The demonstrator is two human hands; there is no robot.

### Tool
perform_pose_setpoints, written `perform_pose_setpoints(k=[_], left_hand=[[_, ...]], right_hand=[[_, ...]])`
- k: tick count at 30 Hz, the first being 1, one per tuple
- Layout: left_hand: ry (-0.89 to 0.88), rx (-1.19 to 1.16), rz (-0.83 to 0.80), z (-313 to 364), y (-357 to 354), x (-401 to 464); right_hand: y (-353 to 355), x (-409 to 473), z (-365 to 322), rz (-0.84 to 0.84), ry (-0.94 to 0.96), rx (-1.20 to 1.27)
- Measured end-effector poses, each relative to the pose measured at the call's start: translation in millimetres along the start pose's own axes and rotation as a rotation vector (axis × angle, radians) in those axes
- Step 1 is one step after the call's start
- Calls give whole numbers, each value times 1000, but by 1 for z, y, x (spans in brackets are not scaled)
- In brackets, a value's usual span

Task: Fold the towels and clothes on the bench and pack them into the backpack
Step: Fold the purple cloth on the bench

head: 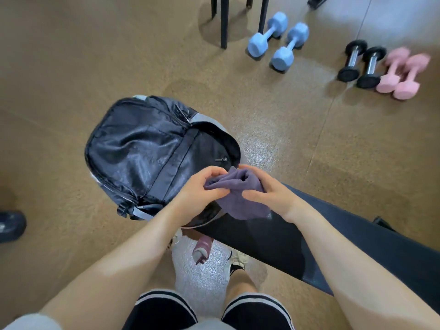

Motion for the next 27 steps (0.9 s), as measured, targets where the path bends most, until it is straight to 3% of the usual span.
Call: perform_pose_setpoints(k=[3, 7, 10, 12, 14, 19, 24, 27], left_hand=[[-6, -20, 13, -10, 48, 9], [82, 100, 77, -51, 115, 42], [91, 581, 145, -80, 168, 82], [19, 1036, 58, -92, 180, 109], [-7, 1269, -43, -109, 179, 130], [91, 1353, -125, -152, 170, 151], [25, 1331, -118, -151, 175, 164], [8, 1246, -195, -139, 182, 167]], right_hand=[[-22, 42, -15, 9, -13, 28], [-34, 100, -19, 249, -80, 21], [-36, 139, -6, 352, -168, 36], [-35, 159, 5, 392, -236, 22], [-32, 175, 13, 419, -284, 19], [-29, 197, 36, 457, -412, 95], [-35, 206, 43, 466, -456, 161], [-37, 206, 36, 476, -455, 105]])
Point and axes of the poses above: each hand's wrist, its own x-axis towards the middle knuckle, its own y-axis out of the back of the hand, z = x × y, the point moved 9 cm from there along x, towards the middle knuckle, and after that the axes turned 7 degrees about -y, right-handed, at the moved point
